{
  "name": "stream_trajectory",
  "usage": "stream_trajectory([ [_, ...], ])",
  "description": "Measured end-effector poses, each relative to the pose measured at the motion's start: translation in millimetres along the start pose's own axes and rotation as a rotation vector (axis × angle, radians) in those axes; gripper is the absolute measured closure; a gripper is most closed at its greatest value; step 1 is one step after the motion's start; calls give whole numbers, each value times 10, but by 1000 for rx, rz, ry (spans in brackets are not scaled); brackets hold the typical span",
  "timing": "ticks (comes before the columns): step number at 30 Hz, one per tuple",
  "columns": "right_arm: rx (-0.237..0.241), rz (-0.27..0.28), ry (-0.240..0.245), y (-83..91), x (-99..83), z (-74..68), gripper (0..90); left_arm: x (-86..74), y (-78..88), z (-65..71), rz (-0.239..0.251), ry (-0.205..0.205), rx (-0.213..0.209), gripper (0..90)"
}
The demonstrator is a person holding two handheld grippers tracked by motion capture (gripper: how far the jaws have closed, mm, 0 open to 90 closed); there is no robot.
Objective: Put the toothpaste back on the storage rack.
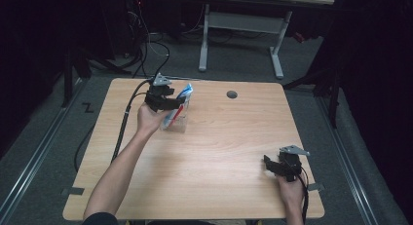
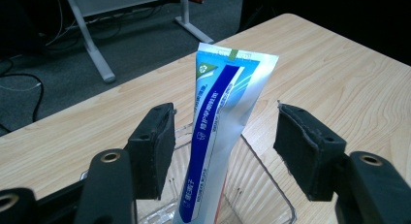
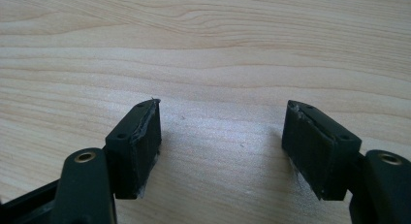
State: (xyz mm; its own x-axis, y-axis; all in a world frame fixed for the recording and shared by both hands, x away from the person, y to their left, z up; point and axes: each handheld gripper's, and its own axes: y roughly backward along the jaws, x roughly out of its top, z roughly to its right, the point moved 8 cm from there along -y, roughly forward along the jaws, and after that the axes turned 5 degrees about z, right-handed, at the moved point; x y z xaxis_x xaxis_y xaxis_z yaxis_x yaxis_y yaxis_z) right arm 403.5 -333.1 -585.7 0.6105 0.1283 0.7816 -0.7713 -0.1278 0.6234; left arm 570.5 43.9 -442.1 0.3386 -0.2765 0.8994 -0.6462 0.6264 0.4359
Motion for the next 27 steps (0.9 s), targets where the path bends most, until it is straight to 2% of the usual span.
stream_trajectory([
  [6,0,0,0,0,0,0,305,23,64,-13,2,-3,9,394],
  [10,0,0,0,0,0,0,305,24,103,-6,1,9,-1,389],
  [27,0,0,0,0,0,0,305,16,351,-48,27,30,32,390],
])
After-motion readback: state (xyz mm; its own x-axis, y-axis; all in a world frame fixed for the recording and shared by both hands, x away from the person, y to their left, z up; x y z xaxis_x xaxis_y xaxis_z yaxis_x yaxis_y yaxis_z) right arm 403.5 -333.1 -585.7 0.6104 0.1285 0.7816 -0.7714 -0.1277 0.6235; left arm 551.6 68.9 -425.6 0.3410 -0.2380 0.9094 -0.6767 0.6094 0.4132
